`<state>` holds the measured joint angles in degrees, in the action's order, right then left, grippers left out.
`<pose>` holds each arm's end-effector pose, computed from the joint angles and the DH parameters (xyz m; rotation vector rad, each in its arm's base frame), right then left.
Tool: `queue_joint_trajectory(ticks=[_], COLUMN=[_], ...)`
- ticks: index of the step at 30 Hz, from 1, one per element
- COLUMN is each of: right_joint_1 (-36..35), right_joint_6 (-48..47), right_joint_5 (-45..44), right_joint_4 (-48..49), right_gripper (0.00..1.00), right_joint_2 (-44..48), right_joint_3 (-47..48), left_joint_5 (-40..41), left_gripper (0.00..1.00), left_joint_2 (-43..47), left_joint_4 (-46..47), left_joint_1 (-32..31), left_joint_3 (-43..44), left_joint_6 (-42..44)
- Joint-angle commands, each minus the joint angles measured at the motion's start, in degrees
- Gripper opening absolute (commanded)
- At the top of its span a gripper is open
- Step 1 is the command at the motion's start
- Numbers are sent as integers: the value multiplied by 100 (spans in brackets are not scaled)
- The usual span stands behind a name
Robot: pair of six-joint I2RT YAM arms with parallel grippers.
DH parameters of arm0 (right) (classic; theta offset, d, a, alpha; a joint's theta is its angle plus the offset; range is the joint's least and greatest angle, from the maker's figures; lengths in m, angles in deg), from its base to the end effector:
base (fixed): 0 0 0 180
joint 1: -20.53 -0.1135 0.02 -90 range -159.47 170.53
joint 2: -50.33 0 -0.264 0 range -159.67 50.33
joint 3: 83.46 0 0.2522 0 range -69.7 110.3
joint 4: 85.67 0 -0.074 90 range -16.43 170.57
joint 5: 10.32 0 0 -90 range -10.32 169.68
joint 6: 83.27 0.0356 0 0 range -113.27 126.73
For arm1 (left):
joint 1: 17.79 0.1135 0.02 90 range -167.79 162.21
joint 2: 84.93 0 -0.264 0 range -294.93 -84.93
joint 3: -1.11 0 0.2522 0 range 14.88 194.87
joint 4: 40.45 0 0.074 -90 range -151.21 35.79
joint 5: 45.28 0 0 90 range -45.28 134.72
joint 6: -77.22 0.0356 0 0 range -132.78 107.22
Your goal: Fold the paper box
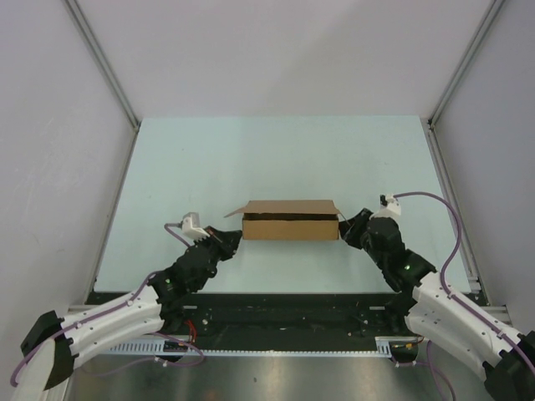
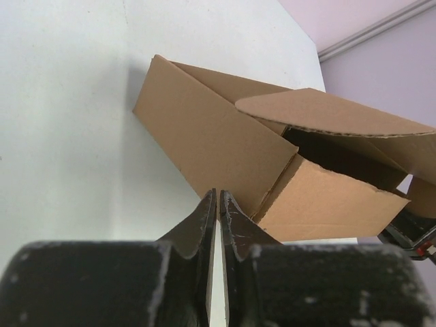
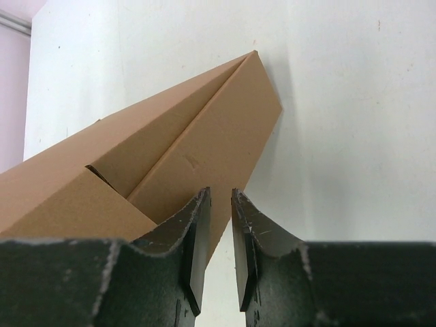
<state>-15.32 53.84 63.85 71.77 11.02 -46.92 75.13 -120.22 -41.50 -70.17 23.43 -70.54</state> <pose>0.1398 0.0890 0.2222 0.3801 2.0197 0.6451 0.1070 -0.1093 0.1840 -0.4743 1.8114 -0.8878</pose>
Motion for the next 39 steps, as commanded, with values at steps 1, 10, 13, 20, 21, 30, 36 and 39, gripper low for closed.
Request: queue_joint_trajectory(ticks=[1,10,13,20,21,30,36,39], right_joint_1=[-132,-281,-308,-308,-308,-308,-308,-317], right_joint_6=[35,131,158,114,114,166,158,123], right_joint_5=[696,608,573,502,485,450,424,380], right_joint_4=[713,450,379,212,177,-78,-192,-262], right_gripper=[27,28,28,30,30,32,39,44], right_joint_2=[-137,125,257,275,266,64,-15,20], right_joint_3=[314,428,437,639,665,938,1008,1017], left_joint_5=[-624,-712,-677,-668,-677,-721,-704,-686], left_gripper=[11,11,11,11,11,11,11,12], left_joint_2=[-39,171,233,233,216,198,128,154], left_joint_4=[346,127,4,-84,-102,-260,-418,-480], left_joint_1=[-194,-220,-229,-229,-229,-229,-229,-229], left_joint_3=[409,752,875,981,981,814,797,753], left_joint_6=[36,89,115,151,116,-156,-227,-245])
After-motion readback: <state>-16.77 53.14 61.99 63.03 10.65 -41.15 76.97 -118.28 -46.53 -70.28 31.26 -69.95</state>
